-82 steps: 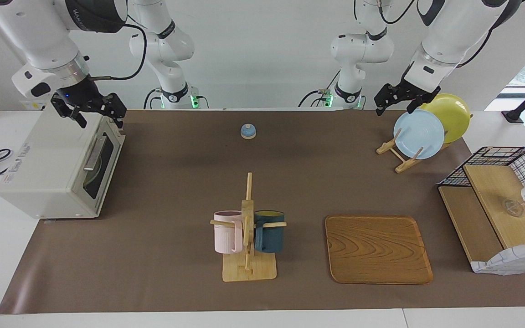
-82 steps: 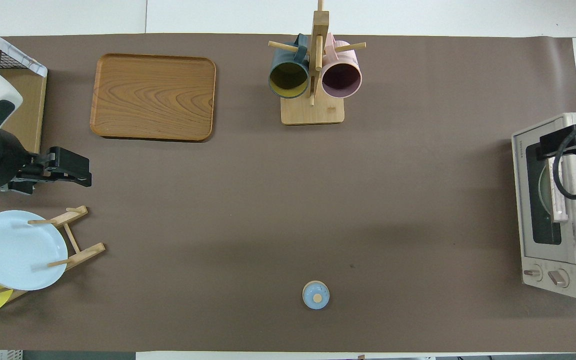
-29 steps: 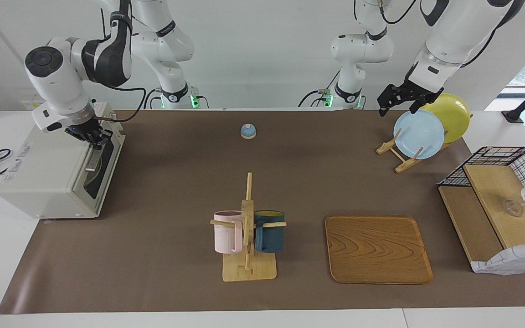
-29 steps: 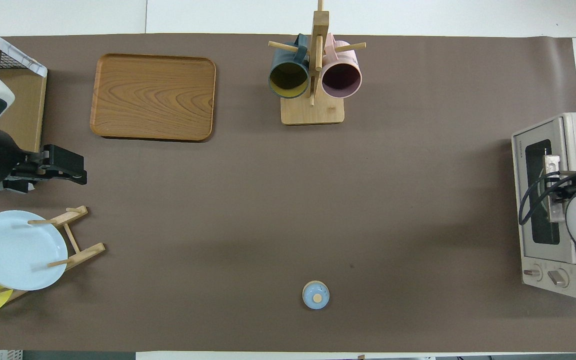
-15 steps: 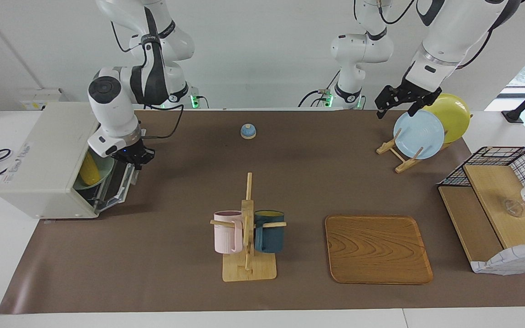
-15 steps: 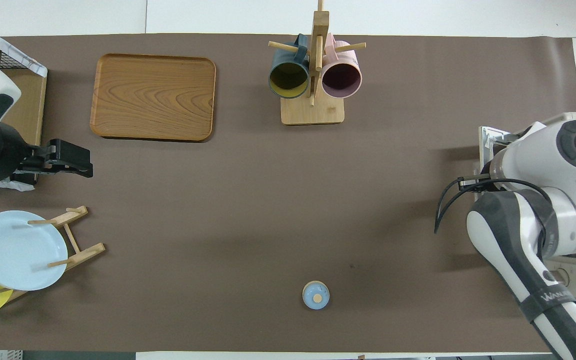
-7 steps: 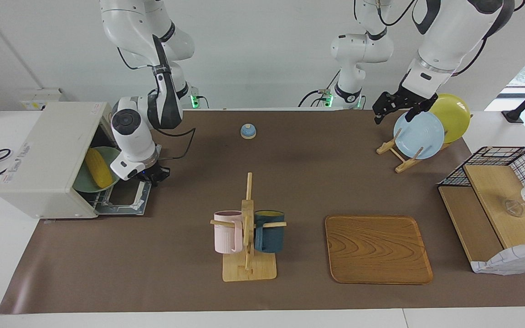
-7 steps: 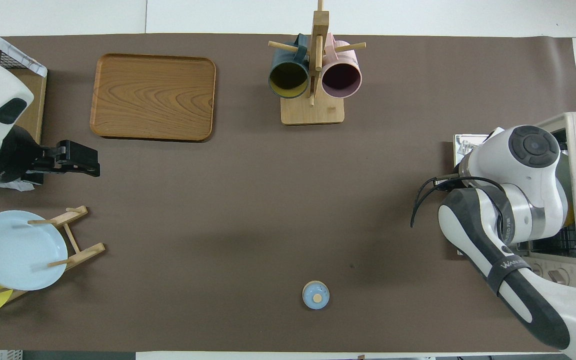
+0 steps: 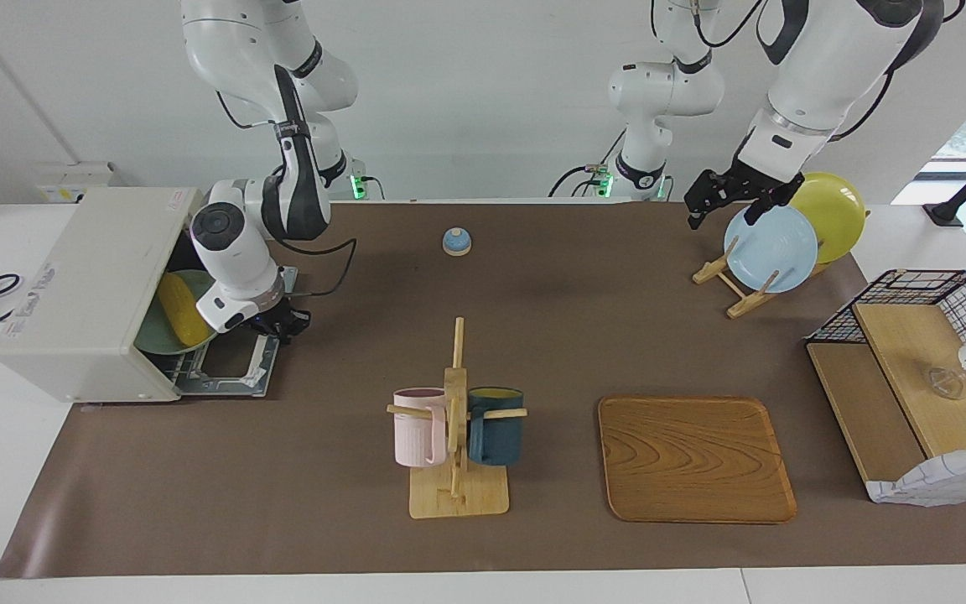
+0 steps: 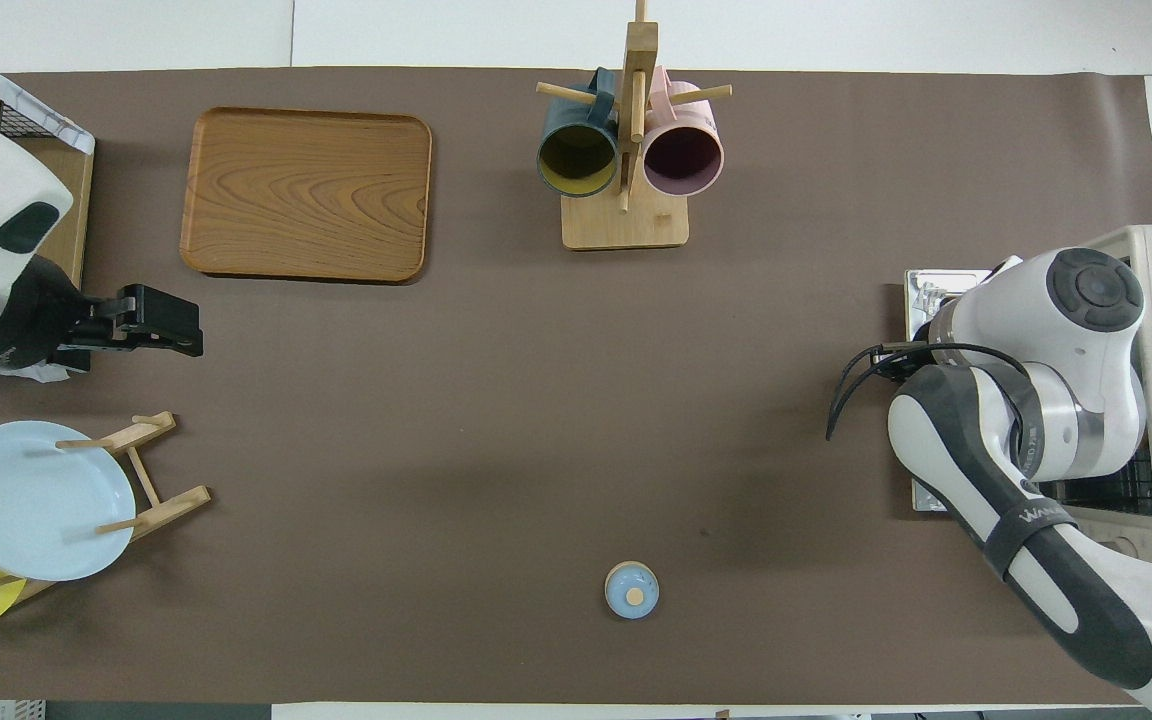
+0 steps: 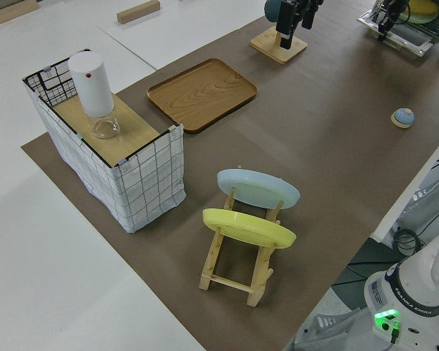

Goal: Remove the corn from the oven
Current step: 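Pull the oven door open toward the robot with the right gripper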

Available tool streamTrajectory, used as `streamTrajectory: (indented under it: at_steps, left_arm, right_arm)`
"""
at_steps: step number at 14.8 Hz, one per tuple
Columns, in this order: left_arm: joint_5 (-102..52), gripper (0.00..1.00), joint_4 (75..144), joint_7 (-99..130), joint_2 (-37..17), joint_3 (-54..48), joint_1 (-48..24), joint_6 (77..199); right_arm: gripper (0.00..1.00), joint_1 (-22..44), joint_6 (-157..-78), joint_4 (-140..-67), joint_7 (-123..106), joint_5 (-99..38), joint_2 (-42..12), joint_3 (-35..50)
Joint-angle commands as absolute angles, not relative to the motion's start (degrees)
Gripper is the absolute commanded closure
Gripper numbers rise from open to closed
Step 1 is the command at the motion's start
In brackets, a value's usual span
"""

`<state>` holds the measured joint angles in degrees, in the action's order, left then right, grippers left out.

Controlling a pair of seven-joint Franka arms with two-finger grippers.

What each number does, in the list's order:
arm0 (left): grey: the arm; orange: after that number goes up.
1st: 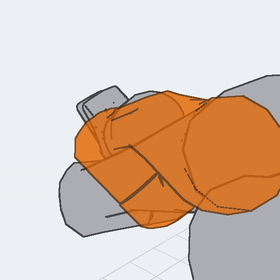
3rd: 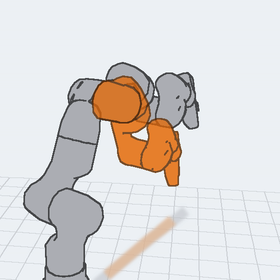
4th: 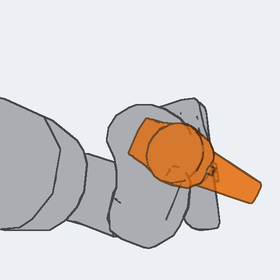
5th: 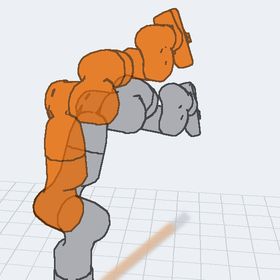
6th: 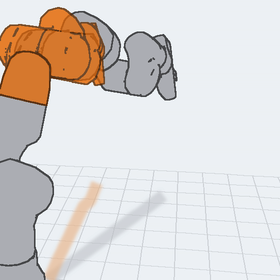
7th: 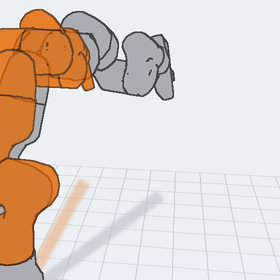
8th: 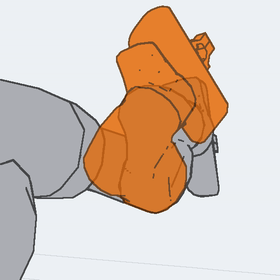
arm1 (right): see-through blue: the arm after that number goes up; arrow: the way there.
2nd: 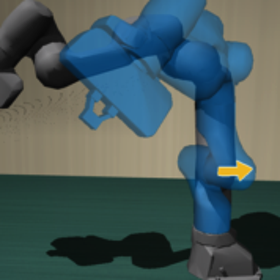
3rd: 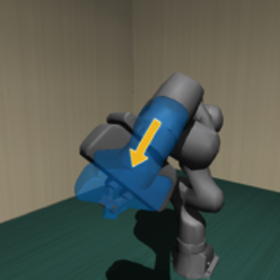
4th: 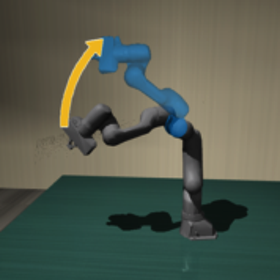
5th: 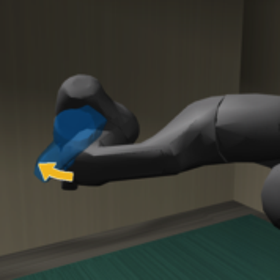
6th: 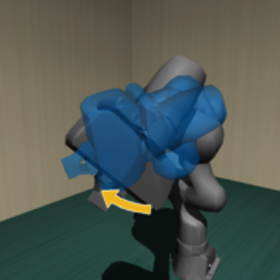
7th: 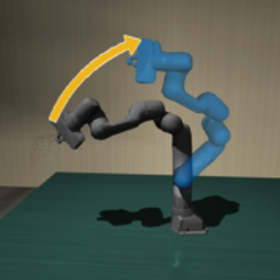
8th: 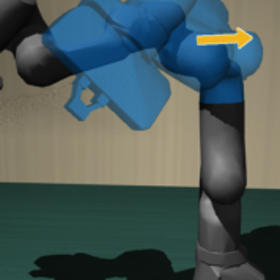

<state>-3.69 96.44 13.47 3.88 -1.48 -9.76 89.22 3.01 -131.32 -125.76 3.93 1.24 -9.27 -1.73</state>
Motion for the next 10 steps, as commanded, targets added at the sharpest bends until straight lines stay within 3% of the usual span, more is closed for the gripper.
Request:
streamTrajectory:
  at_steps: [1,5,7,9,10]
  left_arm:
    - [-3.08,0.0,98.7,12.83,5.71,-1.41,-10.02,91.05]
    - [-3.25,0.0,99.75,13.01,5.8,-1.49,-10.63,92.1]
    - [-3.25,0.0,100.54,13.01,6.06,-1.49,-10.81,92.63]
    - [-3.25,0.0,101.34,13.18,6.15,-1.49,-11.51,93.16]
    - [-3.25,0.0,101.34,13.27,6.15,-1.49,-11.69,93.25]
  right_arm:
    - [1.0,4.83,-131.58,-124.19,3.52,-0.61,-9.76,-2.46]
    - [1.0,5.27,-130.17,-123.05,3.78,-0.62,-9.58,-2.46]
    - [1.0,5.36,-125.45,-120.16,4.04,-0.62,-9.58,-2.46]
    - [0.69,5.27,-120.96,-118.92,5.09,-0.18,-8.54,-2.72]
    - [0.65,5.27,-118.5,-118.22,6.23,0.52,-7.05,-2.72]
